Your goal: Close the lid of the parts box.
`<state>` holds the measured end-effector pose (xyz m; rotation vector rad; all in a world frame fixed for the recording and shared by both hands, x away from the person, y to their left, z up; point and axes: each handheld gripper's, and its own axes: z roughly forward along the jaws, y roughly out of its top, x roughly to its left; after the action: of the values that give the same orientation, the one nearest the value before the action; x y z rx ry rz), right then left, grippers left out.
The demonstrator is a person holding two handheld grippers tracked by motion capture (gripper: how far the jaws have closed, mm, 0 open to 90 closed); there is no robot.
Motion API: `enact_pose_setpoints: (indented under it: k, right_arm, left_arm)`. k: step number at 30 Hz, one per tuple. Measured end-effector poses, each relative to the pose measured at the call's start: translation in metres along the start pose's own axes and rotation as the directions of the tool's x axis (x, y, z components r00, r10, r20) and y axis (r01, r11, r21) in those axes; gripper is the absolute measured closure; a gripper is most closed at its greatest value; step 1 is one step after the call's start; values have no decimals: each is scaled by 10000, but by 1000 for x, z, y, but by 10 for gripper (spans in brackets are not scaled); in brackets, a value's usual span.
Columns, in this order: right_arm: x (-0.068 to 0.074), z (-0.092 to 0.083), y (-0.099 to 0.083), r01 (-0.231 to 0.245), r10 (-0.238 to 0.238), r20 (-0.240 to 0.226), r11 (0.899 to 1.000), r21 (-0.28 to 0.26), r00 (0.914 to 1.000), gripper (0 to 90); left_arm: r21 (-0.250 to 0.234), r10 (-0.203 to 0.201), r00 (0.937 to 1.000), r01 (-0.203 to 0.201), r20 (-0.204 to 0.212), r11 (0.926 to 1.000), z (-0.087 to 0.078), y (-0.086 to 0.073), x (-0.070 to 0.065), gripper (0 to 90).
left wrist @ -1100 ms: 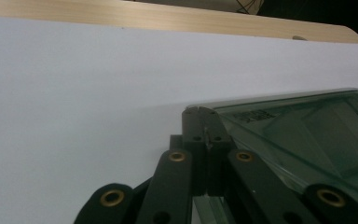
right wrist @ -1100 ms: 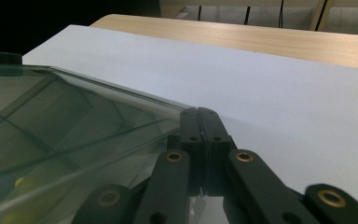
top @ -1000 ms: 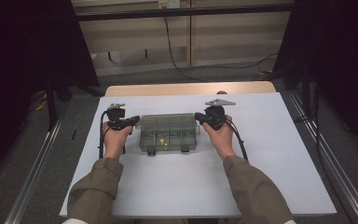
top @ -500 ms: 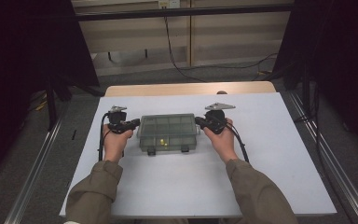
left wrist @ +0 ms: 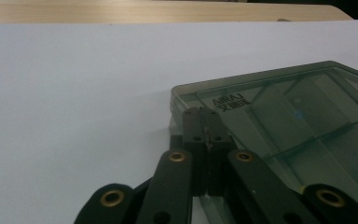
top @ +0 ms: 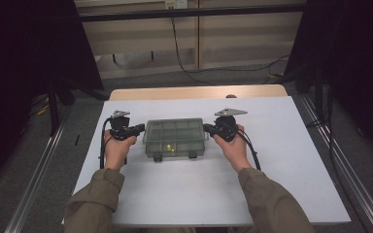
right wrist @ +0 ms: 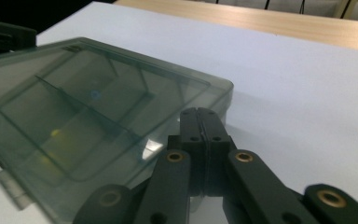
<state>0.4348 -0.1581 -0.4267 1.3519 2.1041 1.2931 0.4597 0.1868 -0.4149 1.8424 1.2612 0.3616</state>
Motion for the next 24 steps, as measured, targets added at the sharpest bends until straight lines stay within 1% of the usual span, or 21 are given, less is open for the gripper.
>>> enact_pose_setpoints:
  k: [2, 4, 6, 8, 10, 11, 13, 16, 18, 21, 24]
  right_arm:
    - [3, -4, 3, 100, -101, -63, 9999, -44, 9999, 900]
    - [6, -9, 4, 315, -315, -13, 9995, -56, 9995, 897]
    - [9, -13, 6, 265, -267, -180, 9995, -164, 9995, 897]
    - [12, -16, 7, 309, -316, -298, 9992, -237, 9991, 900]
    - [16, -19, 7, 289, -304, -576, 9992, -274, 9979, 900]
    - [19, -19, 7, 341, -355, -640, 9991, -239, 9973, 900]
    - [25, -19, 4, 601, -608, -746, 9981, -109, 9954, 900]
    - [30, -19, -2, 585, -595, -923, 9982, -136, 9940, 900]
    - [32, -18, -7, 596, -601, -1006, 9982, -75, 9931, 900]
    - [34, -16, -13, 780, -765, -917, 9969, 125, 9928, 900]
    - [35, -15, -17, 812, -797, -925, 9966, 132, 9925, 900]
  left_arm:
    - [-72, 83, 9998, -81, 166, 9999, -5, 1, -3, 900]
    - [-55, 284, 9989, -282, 375, 9996, -9, 1, -6, 900]
    - [-102, 366, 9978, -360, 559, 9993, -13, 0, -9, 900]
    - [-157, 514, 9965, -505, 663, 9986, -17, 0, -12, 900]
    - [-73, 670, 9949, -667, 756, 9977, -20, -3, -15, 900]
    - [-1, 703, 9945, -705, 782, 9975, -21, -5, -17, 900]
    - [-24, 731, 9938, -731, 836, 9973, -22, -9, -19, 900]
    - [-16, 766, 9934, -768, 849, 9970, -23, -15, -19, 900]
    - [-44, 680, 9935, -679, 913, 9977, -23, -20, -19, 900]
    - [-79, 744, 9919, -740, 1027, 9972, -23, -26, -22, 900]
    - [-86, 823, 9905, -818, 1105, 9966, -22, -29, -24, 900]
